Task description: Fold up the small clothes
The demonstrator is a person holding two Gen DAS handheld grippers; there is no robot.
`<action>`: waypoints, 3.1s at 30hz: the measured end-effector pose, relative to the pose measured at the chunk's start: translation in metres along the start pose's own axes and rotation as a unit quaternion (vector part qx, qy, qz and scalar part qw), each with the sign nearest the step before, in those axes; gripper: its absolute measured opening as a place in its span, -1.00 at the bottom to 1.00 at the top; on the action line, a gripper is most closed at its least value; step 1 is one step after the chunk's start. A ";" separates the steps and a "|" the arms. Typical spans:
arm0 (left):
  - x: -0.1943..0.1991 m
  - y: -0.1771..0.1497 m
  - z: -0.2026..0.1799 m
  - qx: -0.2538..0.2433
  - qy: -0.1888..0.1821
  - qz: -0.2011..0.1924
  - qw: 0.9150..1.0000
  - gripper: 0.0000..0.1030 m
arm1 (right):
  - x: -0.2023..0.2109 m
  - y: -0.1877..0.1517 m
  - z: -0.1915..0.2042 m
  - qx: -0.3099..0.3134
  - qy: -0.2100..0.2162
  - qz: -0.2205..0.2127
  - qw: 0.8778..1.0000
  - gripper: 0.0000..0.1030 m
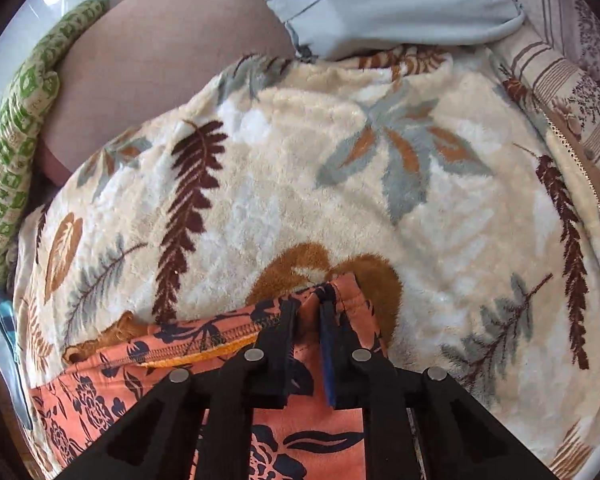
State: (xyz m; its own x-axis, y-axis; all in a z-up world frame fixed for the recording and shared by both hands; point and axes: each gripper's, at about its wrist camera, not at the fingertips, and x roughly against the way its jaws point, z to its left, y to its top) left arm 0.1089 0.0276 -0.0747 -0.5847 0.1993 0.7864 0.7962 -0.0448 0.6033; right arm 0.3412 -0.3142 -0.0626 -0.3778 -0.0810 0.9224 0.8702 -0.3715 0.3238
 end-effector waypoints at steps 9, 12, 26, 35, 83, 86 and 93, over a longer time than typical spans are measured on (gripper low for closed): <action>-0.001 0.000 -0.003 -0.005 0.005 -0.002 1.000 0.02 | 0.015 0.008 -0.012 -0.026 0.053 -0.041 0.997 -0.73; -0.001 0.000 -0.003 -0.004 0.005 -0.002 1.000 0.02 | 0.028 -0.003 -0.005 -0.002 0.084 -0.049 0.995 -0.73; -0.002 0.001 -0.003 -0.002 0.006 -0.006 1.000 0.12 | -0.016 -0.028 0.000 0.015 0.129 0.001 0.991 -0.70; -0.001 0.000 -0.004 -0.004 0.007 -0.008 1.000 0.14 | -0.044 -0.053 0.062 0.101 0.131 0.065 0.984 -0.69; 0.018 -0.016 -0.033 0.004 0.138 0.033 0.990 0.40 | 0.070 -0.216 -0.090 -0.005 0.313 -0.050 0.948 0.50; 0.013 -0.018 -0.032 0.004 0.141 0.044 0.989 0.40 | 0.037 -0.219 -0.092 -0.021 0.287 0.005 0.958 0.54; 0.014 -0.021 -0.030 0.004 0.140 0.041 0.989 0.40 | 0.080 -0.217 -0.083 0.008 0.326 -0.083 0.942 0.54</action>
State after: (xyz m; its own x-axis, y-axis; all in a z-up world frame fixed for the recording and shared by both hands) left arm 0.0797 0.0024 -0.0724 -0.5369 -0.0834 0.8395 0.8436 -0.0410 0.5354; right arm 0.0964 -0.3167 -0.0765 -0.6189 -0.5757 0.5344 0.7843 -0.4162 0.4600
